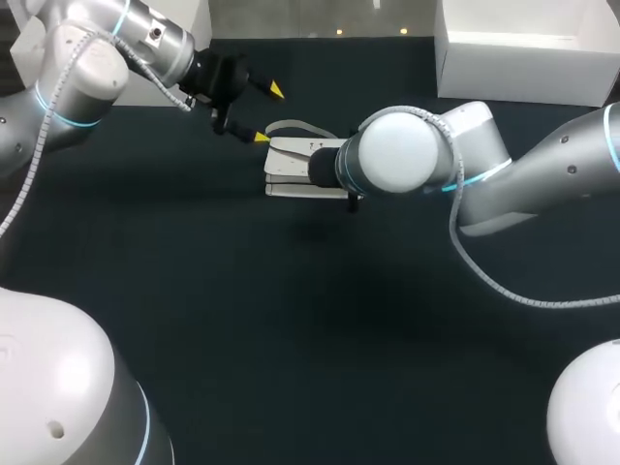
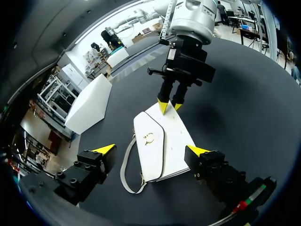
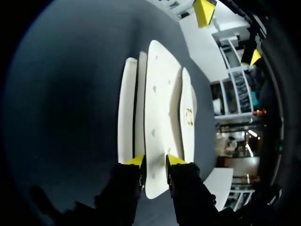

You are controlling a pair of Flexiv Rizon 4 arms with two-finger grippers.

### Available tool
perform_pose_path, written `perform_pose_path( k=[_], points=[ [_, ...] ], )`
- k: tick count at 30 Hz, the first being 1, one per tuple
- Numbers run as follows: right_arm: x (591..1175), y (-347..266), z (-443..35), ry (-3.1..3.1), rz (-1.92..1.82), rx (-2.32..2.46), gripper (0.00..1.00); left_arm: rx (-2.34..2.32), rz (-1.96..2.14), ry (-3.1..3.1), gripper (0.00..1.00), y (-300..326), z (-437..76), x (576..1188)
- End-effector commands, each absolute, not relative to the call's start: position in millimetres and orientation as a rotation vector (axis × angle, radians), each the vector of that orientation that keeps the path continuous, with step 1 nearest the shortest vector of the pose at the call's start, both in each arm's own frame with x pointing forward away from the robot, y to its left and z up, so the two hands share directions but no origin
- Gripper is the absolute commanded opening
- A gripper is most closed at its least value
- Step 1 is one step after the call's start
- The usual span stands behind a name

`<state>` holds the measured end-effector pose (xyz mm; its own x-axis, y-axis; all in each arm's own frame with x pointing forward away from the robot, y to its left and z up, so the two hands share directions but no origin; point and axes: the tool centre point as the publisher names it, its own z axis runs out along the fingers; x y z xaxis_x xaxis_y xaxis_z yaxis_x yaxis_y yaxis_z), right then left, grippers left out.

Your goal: Pick up the bag, open it, inspect its contents, close it, and place it on the opposite side

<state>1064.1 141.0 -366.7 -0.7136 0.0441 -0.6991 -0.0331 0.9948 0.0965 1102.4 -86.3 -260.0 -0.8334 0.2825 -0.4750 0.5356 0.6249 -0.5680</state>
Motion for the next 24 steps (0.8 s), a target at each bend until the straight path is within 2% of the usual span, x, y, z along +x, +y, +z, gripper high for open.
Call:
perform_pose_path(
  k=[1,4,24],
  points=[
    [1064,142,-371,2.347,0.139,0.011,0.16,0.667,-1.049,2.511,1.0,-87,-262,1106],
    [1064,142,-372,2.339,0.14,0.019,0.0,0.67,-1.056,2.508,1.0,-88,-263,1106],
    [1060,144,-371,2.315,0.142,0.048,0.0,0.798,-0.967,2.361,1.0,-109,-292,1097]
  ],
)
